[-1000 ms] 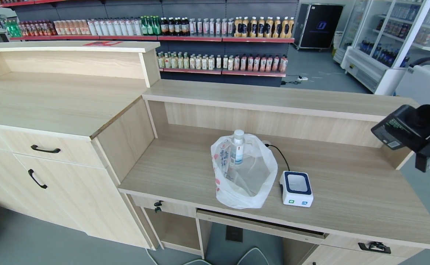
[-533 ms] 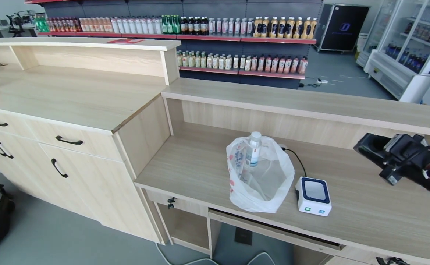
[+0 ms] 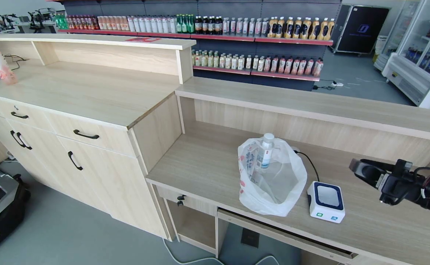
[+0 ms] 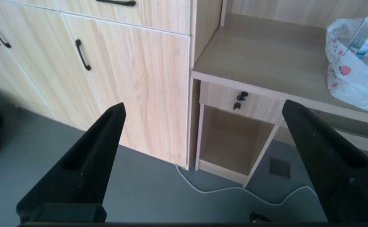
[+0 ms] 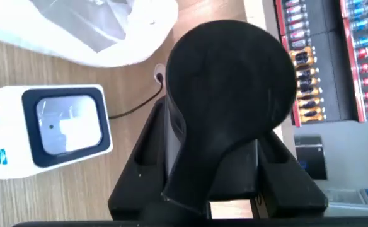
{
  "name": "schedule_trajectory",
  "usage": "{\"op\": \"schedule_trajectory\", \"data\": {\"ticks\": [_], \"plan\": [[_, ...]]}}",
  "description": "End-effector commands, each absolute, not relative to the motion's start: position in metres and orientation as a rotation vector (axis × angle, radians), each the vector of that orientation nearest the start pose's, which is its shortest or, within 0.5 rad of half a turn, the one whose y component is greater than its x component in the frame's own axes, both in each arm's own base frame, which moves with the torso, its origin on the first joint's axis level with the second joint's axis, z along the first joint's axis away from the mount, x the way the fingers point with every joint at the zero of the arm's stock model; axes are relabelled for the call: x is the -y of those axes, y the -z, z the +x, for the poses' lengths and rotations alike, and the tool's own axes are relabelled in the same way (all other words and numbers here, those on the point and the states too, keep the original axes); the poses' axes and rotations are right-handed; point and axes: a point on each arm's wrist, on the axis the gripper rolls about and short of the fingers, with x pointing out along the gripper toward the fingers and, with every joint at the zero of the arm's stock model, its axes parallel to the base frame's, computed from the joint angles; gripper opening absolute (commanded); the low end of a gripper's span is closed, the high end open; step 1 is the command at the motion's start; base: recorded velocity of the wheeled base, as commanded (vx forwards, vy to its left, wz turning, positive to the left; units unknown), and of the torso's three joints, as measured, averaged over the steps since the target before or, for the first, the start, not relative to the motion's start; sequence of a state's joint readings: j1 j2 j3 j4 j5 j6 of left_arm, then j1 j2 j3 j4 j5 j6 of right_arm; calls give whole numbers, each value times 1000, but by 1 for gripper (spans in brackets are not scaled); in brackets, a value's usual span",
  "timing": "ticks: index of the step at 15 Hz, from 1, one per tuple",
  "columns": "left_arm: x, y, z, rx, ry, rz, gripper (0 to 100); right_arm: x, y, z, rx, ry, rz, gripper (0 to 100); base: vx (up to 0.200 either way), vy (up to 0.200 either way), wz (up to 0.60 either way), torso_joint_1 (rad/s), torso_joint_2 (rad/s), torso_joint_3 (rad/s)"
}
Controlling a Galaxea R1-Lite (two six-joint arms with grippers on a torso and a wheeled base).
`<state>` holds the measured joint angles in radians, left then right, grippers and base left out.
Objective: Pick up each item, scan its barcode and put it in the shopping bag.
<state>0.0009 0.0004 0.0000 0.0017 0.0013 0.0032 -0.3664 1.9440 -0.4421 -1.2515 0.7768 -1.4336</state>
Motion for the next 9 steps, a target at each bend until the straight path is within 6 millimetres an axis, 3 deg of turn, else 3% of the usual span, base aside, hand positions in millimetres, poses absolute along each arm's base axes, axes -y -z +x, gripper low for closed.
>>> {"op": "schedule_trajectory", "data": {"ticks": [1,9], "plan": [[0,-75,-23,-2,-3,3,100,107,-64,273,56,-521,-1261,0,0,0,0,0,0,0],[0,-75,-23,-2,-3,3,100,107,-37,285,112,-620,-1332,0,0,0,0,0,0,0]]}}
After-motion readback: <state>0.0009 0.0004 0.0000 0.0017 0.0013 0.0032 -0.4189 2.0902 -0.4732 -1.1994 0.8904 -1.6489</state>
